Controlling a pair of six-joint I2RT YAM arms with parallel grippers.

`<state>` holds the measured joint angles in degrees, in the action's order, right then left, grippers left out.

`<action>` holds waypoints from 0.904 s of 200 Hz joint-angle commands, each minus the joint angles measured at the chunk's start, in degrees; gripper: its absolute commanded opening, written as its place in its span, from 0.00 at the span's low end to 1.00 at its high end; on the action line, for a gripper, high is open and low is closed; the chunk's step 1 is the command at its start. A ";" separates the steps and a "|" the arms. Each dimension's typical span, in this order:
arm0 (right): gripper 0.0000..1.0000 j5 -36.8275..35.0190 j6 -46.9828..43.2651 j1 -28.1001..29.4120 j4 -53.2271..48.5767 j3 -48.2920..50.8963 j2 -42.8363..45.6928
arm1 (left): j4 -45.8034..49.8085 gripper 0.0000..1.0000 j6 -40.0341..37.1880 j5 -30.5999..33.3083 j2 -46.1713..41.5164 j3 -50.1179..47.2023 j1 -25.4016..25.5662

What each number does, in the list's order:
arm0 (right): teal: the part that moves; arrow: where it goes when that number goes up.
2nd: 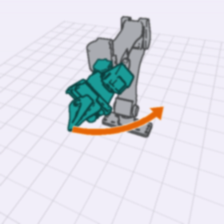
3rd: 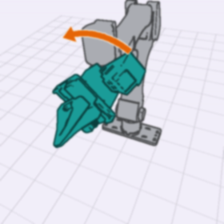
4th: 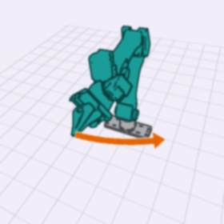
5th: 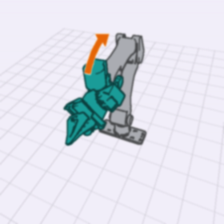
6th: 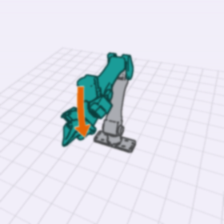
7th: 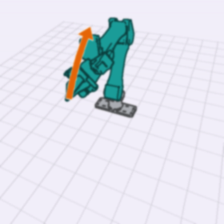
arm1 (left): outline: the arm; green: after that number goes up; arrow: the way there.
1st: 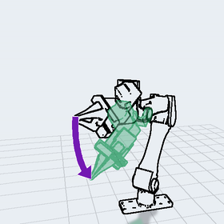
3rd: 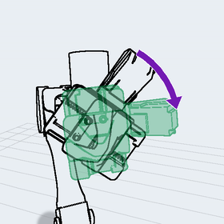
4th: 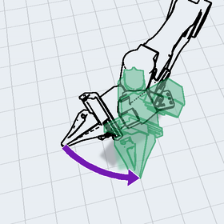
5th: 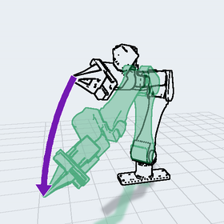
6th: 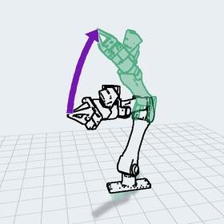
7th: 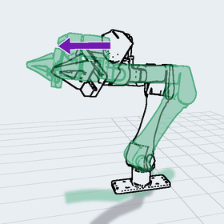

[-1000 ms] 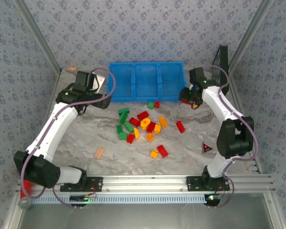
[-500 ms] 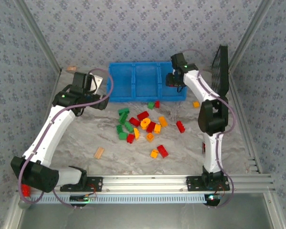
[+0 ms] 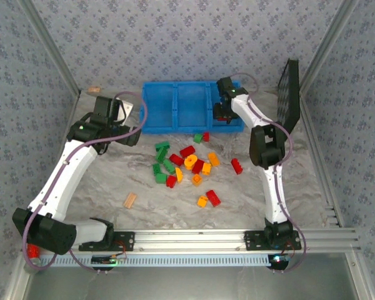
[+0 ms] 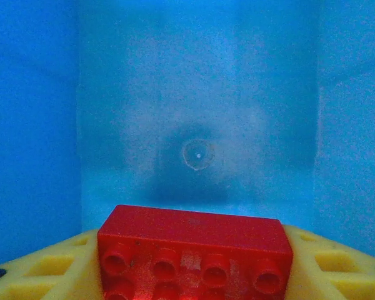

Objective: Sort the legos into containers by color
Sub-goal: Place the lego in the container.

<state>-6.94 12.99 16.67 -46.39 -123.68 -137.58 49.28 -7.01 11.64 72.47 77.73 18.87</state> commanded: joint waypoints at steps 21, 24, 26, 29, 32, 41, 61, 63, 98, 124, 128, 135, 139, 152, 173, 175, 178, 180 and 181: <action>0.53 -0.98 -0.03 0.26 -0.28 0.63 1.47 | 1.08 1.00 0.16 0.77 -0.62 0.14 0.29; 0.54 -0.97 -0.07 0.22 -0.28 0.58 1.58 | 1.08 1.00 0.31 0.78 -0.58 0.28 0.29; 0.54 -0.90 -0.07 0.30 -0.34 0.55 1.63 | 1.08 1.00 0.32 0.72 -0.51 0.24 0.29; 0.55 -0.93 -0.07 0.34 -0.36 0.54 1.68 | 1.06 1.00 0.36 0.65 -0.51 0.24 0.29; 0.56 -0.89 -0.07 0.32 -0.44 0.47 1.90 | 1.08 1.00 0.37 0.53 -0.49 0.23 0.29; 0.60 -0.73 -0.07 0.33 -0.59 0.46 2.30 | 1.08 1.00 0.46 0.29 -0.57 0.25 0.29; 0.63 -0.14 0.10 0.38 -0.55 0.63 3.40 | 1.34 1.00 0.74 0.22 -0.79 0.58 0.30; 0.63 -0.10 0.10 0.32 -0.55 0.67 3.49 | 1.41 1.00 0.76 0.22 -0.82 0.58 0.29; 0.67 0.94 0.19 0.47 -0.59 0.80 5.38 | 1.43 1.00 0.93 -0.14 -2.35 0.17 0.29; 0.74 1.35 0.10 0.58 -0.86 1.22 6.04 | 1.52 1.00 1.64 -1.48 -3.58 -0.36 0.29; 0.75 1.52 0.10 0.61 -0.84 1.39 6.13 | 1.52 1.00 1.73 -1.57 -3.73 -0.39 0.29; 0.77 1.73 0.10 0.50 -0.92 1.67 6.18 | 1.65 1.00 1.85 -1.61 -3.93 -0.50 0.29; 0.77 1.75 0.10 0.50 -0.86 1.88 6.29 | 1.74 1.00 2.02 -1.56 -4.04 -0.44 0.29; 0.78 1.88 -0.01 0.60 -0.46 2.84 6.72 | 2.28 1.00 2.51 -1.82 -4.51 -0.39 0.33; 0.78 2.13 0.18 0.55 0.99 5.59 8.75 | 2.49 1.00 2.84 -2.32 -5.41 -0.56 0.37; 0.78 2.15 0.19 0.58 1.09 5.78 8.96 | 2.49 1.00 2.87 -2.32 -5.45 -0.54 0.35; 0.78 2.11 0.19 0.61 1.27 6.14 9.30 | 2.56 1.00 2.94 -2.29 -5.57 -0.56 0.37; 0.78 2.11 0.19 0.64 1.29 6.34 9.51 | 2.55 1.00 3.00 -2.31 -5.58 -0.57 0.33; 0.78 2.11 0.19 0.64 1.34 6.47 9.65 | 2.57 1.00 3.07 -2.32 -5.58 -0.57 0.35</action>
<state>-6.07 13.02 16.82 -45.60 -119.63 -132.00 50.15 -5.21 10.50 68.64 77.52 18.87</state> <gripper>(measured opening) 0.782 0.998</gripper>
